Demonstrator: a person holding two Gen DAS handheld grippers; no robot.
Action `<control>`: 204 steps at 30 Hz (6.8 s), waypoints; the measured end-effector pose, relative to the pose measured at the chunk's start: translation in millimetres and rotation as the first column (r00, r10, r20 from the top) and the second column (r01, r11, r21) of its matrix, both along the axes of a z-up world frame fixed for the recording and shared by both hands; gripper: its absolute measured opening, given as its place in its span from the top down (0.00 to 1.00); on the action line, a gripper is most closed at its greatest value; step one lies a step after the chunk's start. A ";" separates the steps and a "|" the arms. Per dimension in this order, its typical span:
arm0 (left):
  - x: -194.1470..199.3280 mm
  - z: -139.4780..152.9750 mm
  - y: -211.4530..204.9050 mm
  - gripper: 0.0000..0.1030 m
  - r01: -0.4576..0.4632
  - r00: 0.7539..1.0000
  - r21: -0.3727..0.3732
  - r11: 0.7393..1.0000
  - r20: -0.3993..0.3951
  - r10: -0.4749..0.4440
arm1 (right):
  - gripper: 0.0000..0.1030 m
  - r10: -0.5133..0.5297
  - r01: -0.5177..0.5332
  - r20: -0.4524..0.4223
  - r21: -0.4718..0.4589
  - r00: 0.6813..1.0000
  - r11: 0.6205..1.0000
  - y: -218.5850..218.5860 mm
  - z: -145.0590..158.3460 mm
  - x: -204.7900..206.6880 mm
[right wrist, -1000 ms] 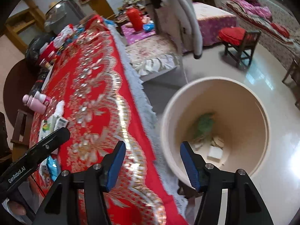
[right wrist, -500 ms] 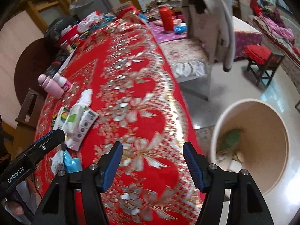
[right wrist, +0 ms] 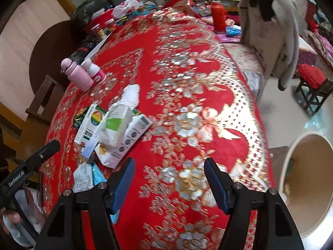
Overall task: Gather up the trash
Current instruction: 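Move both open grippers back toward the remaining boxes and wrappers, then grasp the white-green plastic bag with the right gripper while the left grasps the green snack packet, then carry the plastic bag and green snack packet over the beige bin, then open both grippers to drop bag and snack packet into the bin, then move both open grippers back over the table items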
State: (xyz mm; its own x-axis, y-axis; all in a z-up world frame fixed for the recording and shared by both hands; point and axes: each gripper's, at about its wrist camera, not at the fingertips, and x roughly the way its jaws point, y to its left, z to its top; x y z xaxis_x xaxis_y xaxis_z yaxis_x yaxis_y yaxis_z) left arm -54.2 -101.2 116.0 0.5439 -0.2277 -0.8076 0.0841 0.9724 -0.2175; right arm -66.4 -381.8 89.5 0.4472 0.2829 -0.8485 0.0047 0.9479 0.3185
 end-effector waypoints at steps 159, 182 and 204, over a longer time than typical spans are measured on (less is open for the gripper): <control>-47.1 -65.6 -410.8 0.62 0.627 0.742 -0.175 0.759 -0.160 -0.651 | 0.52 -0.503 0.496 -0.175 -0.084 0.846 0.864 -291.1 -61.3 -167.8; -44.3 -40.7 -343.8 0.62 0.526 0.843 -0.078 0.847 -0.088 -0.531 | 0.50 -0.424 0.418 -0.128 -0.075 0.897 0.906 -248.7 -40.1 -138.8; -36.3 -7.9 -231.4 0.62 0.358 0.934 -0.014 0.934 -0.012 -0.358 | 0.44 -0.248 0.244 -0.053 -0.065 0.967 0.967 -153.1 -8.8 -91.7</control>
